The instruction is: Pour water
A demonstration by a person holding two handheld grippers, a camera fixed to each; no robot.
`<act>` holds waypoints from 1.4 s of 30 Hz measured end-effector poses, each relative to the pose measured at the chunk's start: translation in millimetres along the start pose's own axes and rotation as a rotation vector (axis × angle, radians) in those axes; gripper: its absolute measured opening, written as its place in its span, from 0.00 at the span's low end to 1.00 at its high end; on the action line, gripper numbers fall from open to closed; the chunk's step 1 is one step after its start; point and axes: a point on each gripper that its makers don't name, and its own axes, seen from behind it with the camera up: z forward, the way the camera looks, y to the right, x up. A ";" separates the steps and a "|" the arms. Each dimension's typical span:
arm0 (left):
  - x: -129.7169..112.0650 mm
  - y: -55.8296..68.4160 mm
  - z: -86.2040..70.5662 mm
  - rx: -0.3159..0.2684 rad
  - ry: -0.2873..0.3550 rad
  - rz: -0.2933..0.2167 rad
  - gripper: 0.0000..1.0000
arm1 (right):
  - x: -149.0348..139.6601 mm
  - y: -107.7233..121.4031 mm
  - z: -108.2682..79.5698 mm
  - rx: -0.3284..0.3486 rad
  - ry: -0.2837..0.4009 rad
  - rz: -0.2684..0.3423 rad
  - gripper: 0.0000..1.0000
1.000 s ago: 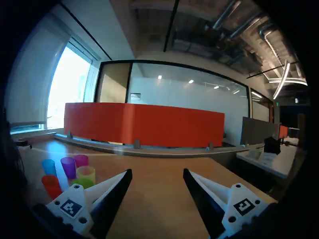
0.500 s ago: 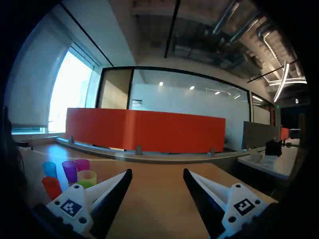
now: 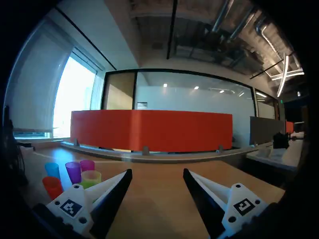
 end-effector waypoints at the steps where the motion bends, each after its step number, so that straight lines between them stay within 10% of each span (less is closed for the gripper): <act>1: -0.1 -0.1 0.0 0.000 0.000 0.000 0.90 | -2.3 -0.4 1.2 -0.003 -0.004 0.000 0.99; 42: -0.5 0.4 0.2 0.000 0.000 0.000 0.98 | -40.8 -4.4 10.3 -0.013 -0.056 0.030 0.99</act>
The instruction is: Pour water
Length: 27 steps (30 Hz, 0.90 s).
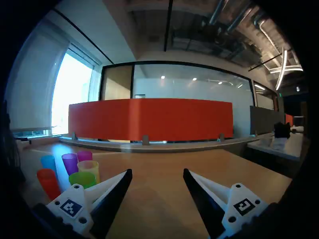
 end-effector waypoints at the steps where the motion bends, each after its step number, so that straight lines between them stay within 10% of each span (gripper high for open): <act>1: -0.1 0.0 0.1 0.000 0.000 0.000 0.98 | 0.0 0.1 0.0 0.001 0.000 0.000 0.99; 27: 0.1 -0.2 0.1 0.000 0.000 0.000 0.98 | -1.2 1.0 0.9 0.001 -0.001 0.001 0.99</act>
